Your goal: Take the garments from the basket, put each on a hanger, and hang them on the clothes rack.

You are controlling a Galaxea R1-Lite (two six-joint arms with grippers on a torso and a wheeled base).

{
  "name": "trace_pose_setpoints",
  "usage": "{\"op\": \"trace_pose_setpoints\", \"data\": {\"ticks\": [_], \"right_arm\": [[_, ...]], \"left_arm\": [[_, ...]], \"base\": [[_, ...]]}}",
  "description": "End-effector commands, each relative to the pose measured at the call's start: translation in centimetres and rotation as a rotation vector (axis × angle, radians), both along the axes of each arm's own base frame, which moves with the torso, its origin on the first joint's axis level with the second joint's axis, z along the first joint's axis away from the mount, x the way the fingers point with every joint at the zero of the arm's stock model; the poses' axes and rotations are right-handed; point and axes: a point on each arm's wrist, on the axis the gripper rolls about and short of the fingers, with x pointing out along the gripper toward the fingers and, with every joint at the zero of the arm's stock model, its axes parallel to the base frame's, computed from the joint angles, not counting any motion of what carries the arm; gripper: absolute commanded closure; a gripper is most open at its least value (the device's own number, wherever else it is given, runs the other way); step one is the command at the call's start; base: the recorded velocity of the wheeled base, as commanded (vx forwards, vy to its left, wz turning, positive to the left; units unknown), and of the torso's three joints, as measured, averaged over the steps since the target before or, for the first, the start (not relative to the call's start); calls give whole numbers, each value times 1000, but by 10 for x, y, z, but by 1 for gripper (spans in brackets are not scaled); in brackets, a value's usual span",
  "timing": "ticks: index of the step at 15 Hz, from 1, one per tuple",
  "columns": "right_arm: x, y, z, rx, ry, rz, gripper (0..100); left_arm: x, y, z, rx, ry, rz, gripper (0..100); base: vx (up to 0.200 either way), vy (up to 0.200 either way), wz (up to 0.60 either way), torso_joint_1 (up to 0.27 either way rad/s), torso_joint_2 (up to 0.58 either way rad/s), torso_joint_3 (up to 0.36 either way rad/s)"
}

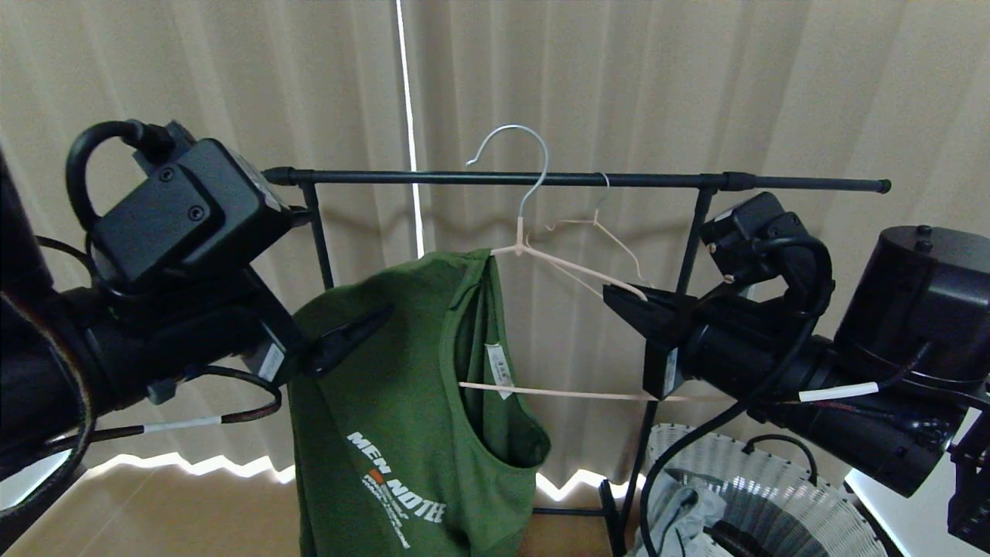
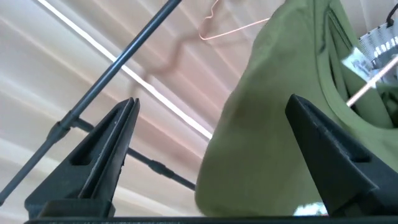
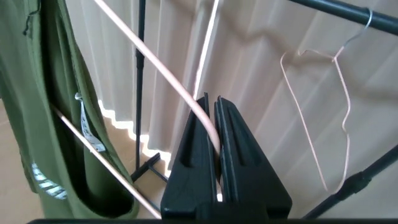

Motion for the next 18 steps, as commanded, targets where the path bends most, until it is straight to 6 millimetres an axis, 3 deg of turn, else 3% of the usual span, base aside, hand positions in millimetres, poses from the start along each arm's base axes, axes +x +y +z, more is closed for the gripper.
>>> {"op": "trace_pose_setpoints", "data": {"ticks": [1, 7, 8, 18], "right_arm": [[-2, 3, 0, 0, 0, 13, 100], [-13, 19, 0, 22, -26, 85, 100], [-14, 20, 0, 25, -31, 93, 100], [-14, 20, 0, 25, -31, 94, 100]], "left_arm": [[14, -8, -9, 20, 27, 1, 0], [31, -14, -10, 34, 28, 15, 0], [31, -14, -10, 33, 30, 17, 100], [29, -13, -9, 32, 24, 18, 100]], "base": [[0, 0, 0, 0, 0, 0], [0, 0, 0, 0, 0, 0], [0, 0, 0, 0, 0, 0], [0, 0, 0, 0, 0, 0]]}}
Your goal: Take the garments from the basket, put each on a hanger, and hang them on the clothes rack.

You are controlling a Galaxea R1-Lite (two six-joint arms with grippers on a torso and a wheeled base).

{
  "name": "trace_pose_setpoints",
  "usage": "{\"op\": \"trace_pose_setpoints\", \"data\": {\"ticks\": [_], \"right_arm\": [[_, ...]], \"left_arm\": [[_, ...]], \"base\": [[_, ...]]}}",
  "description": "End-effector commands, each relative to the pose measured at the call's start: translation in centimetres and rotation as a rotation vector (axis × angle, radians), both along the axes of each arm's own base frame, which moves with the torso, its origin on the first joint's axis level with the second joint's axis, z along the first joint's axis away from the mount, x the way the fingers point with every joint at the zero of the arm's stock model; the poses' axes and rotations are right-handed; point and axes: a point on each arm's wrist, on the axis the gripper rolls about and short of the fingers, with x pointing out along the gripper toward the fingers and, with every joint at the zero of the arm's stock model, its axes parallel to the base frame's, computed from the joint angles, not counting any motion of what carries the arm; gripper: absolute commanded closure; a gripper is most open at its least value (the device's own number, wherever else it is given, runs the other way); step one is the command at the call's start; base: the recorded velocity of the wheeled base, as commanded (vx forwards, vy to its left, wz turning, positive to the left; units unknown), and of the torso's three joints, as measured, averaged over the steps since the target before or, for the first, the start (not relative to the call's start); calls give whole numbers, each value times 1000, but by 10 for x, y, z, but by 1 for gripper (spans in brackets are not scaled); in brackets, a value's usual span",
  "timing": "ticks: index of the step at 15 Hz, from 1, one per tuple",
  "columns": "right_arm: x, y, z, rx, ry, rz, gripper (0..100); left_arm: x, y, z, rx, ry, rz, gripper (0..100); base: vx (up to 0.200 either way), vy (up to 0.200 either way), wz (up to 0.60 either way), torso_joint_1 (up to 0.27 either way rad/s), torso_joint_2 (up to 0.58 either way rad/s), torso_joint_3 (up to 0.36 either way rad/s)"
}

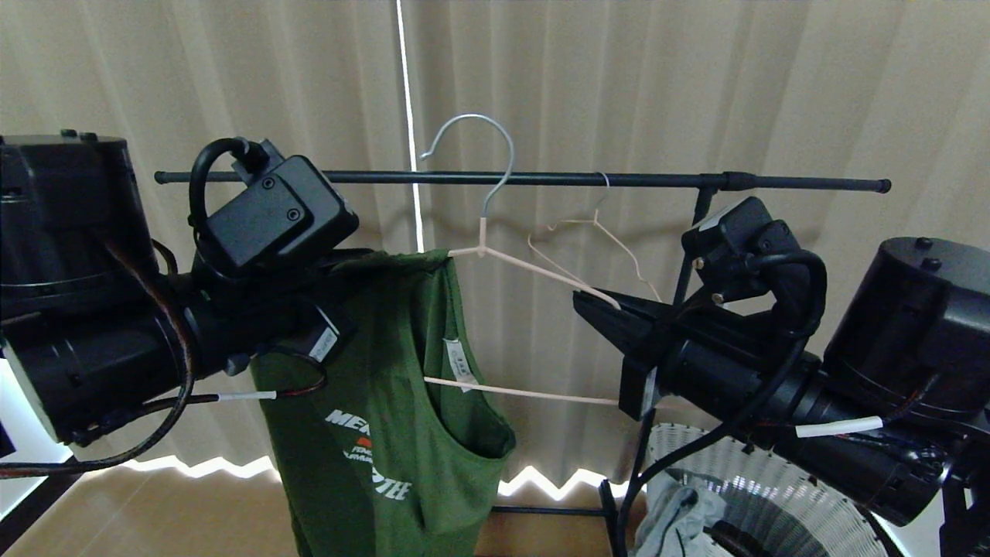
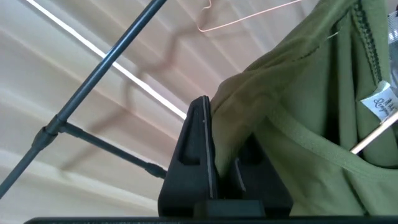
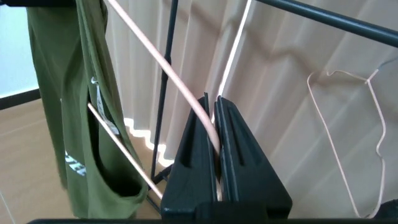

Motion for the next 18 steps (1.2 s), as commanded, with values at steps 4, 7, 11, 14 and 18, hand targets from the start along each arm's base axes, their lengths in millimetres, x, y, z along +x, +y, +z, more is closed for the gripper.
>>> {"op": "trace_pose_setpoints", "data": {"ticks": [4, 7, 11, 14, 18], "right_arm": [[-2, -2, -2, -12, 0, -4, 0], [-4, -12, 3, 3, -12, -27, 0], [-11, -23, -11, -27, 19, -40, 0], [-18, -30, -20, -26, 16, -35, 0], [-20, -29, -24, 18, 69, -27, 0]], "left_arm": [[-1, 0, 0, -24, -39, 2, 100], [1, 8, -2, -13, -42, 124, 100], [2, 13, 1, -85, -28, 277, 100], [3, 13, 5, -192, -8, 341, 100], [-7, 7, 15, -326, 5, 297, 100]], "base": [[0, 0, 0, 0, 0, 0], [0, 0, 0, 0, 0, 0], [0, 0, 0, 0, 0, 0], [0, 0, 0, 0, 0, 0], [0, 0, 0, 0, 0, 0]]}}
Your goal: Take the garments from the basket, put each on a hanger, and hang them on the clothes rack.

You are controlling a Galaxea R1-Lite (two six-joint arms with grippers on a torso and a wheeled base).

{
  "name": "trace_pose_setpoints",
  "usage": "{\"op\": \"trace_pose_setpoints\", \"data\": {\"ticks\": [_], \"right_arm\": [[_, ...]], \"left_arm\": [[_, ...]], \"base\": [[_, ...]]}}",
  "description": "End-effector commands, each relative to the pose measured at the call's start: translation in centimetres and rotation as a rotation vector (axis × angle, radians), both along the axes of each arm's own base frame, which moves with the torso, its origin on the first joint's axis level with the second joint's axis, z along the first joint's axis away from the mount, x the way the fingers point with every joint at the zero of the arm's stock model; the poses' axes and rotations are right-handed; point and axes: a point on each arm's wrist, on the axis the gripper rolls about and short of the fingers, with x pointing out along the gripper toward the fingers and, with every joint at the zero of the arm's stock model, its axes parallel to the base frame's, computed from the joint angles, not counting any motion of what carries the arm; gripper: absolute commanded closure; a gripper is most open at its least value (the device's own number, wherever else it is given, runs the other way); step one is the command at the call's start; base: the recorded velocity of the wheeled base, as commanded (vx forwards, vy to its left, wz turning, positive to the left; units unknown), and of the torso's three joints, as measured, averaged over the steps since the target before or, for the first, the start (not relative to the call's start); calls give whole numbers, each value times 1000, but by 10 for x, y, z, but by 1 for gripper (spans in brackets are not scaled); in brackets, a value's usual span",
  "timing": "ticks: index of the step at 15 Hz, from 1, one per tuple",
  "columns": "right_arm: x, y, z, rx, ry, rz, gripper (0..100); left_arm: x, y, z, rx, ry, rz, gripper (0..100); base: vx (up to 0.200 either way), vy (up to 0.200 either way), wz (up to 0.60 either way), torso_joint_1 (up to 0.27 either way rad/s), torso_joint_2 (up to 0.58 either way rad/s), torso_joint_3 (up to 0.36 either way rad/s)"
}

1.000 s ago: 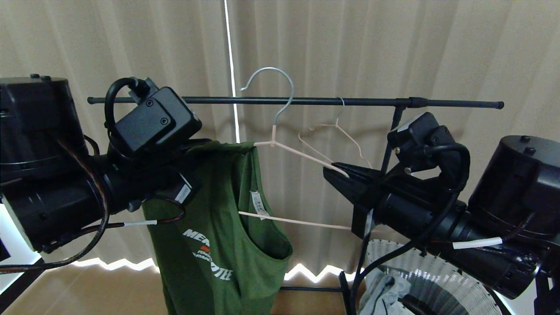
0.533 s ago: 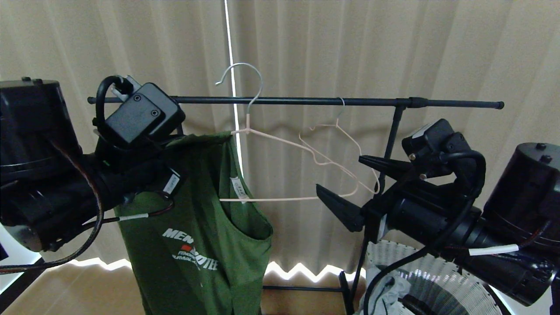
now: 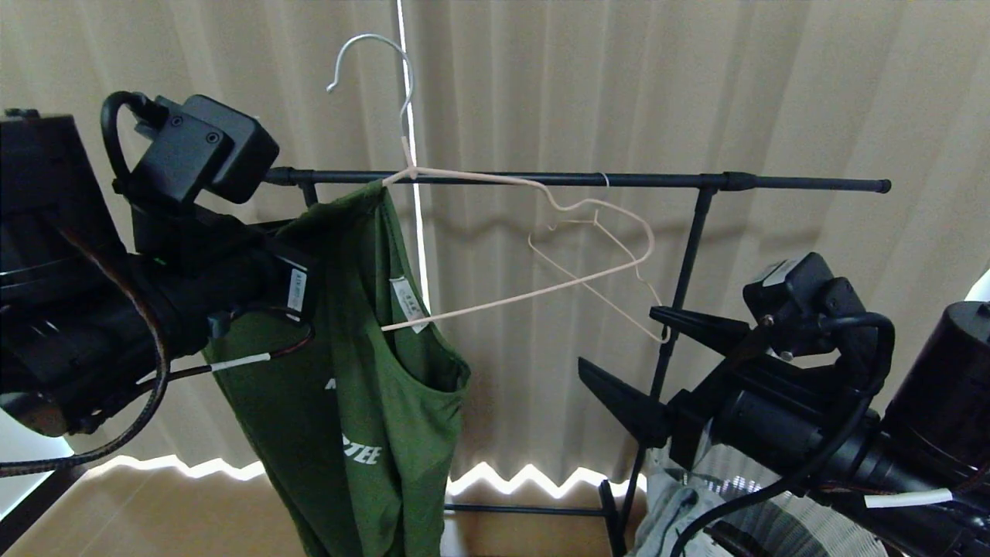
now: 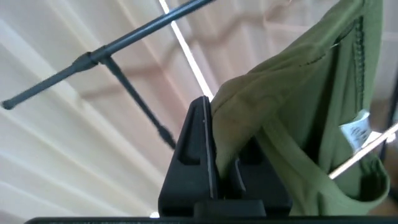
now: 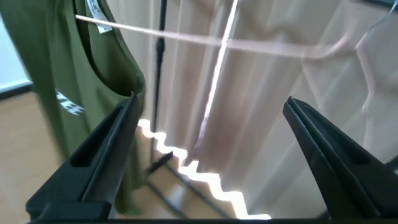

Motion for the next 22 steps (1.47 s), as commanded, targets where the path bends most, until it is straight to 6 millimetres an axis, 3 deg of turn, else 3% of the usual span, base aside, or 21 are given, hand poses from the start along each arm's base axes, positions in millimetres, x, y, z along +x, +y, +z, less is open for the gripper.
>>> {"op": "trace_pose_setpoints", "data": {"ticks": [1, 6, 10, 14, 22], "right_arm": [[0, 1, -3, 18, 32, 3, 0], [-9, 36, -21, 23, 100, 111, 0], [3, 53, -34, 22, 97, 111, 0], [9, 59, -50, -16, 132, 99, 0], [9, 53, -50, -19, 136, 82, 0]], "left_arm": [[-9, -8, 6, -56, -9, -48, 100], [-19, -25, 4, -116, 16, -125, 100], [-24, -30, 6, -119, 14, -174, 100], [-30, -27, 8, -127, 6, -237, 100], [-36, -23, 12, -134, -8, -282, 100]], "base": [[0, 0, 0, 0, 0, 0], [0, 0, 0, 0, 0, 0], [0, 0, 0, 0, 0, 0], [0, 0, 0, 0, 0, 0], [0, 0, 0, 0, 0, 0]]}}
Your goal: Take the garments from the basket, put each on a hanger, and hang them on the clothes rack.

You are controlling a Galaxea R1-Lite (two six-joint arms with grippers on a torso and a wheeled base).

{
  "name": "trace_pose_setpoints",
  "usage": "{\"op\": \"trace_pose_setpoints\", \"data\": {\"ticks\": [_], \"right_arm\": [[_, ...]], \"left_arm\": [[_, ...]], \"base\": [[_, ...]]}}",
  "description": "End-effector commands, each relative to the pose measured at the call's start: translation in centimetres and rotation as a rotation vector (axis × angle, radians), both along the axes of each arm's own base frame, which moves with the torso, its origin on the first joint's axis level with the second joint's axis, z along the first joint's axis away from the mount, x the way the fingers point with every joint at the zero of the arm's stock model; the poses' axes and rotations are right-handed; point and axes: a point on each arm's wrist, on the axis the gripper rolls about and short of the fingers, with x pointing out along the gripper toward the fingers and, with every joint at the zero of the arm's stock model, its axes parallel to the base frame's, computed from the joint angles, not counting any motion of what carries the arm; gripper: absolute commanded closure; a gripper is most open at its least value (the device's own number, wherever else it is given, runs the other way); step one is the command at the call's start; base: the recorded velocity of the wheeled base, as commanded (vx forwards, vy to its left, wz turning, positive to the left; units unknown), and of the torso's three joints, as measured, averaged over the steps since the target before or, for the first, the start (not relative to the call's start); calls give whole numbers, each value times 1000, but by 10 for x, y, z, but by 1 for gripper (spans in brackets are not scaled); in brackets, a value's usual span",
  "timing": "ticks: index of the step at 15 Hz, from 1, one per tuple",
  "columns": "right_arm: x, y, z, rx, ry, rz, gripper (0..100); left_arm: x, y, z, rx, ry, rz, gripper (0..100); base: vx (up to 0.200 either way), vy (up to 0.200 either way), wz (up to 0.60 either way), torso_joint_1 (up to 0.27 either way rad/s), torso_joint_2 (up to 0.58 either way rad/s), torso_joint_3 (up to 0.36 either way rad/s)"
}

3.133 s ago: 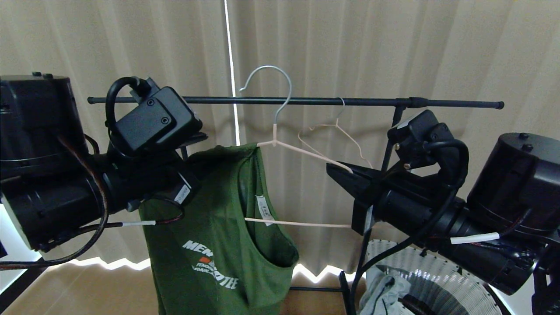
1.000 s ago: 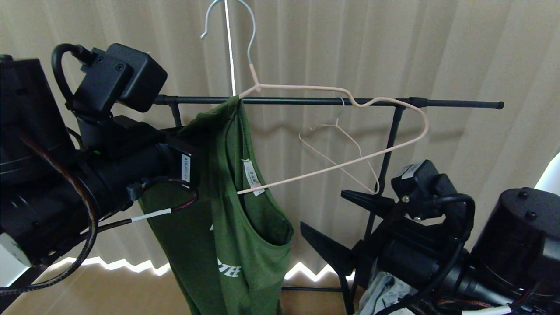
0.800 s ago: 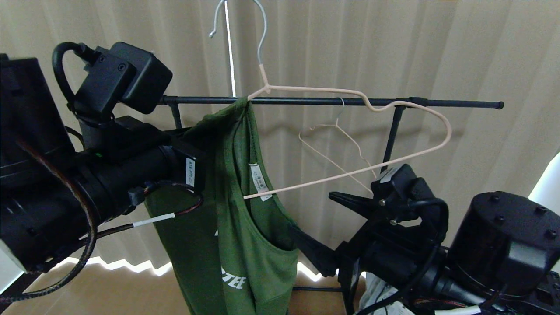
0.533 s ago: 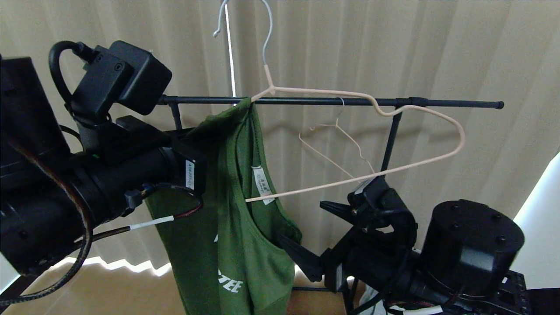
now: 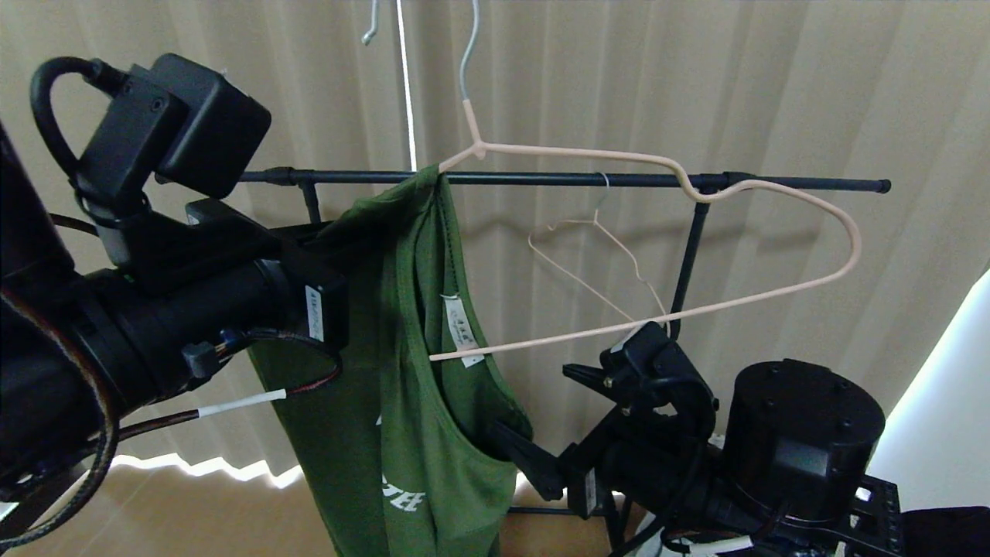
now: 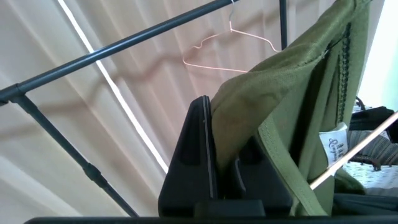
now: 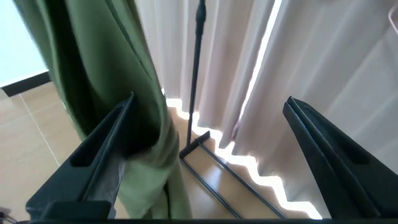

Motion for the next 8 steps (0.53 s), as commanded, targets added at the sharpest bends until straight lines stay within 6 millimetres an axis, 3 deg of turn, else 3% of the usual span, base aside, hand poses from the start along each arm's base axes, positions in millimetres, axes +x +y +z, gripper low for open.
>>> {"op": "trace_pose_setpoints", "data": {"ticks": [1, 4, 8], "right_arm": [[-3, -6, -2, -10, 7, -8, 100], [-4, -21, 3, -3, -1, -43, 100], [0, -58, 16, 28, -32, -151, 100]], "left_arm": [[0, 1, 1, -2, -4, 6, 100], [2, 3, 0, 0, -2, 18, 100], [17, 26, -13, 138, -40, 134, 100]], "base": [[0, 0, 0, 0, 0, 0], [0, 0, 0, 0, 0, 0], [0, 0, 0, 0, 0, 0]]}}
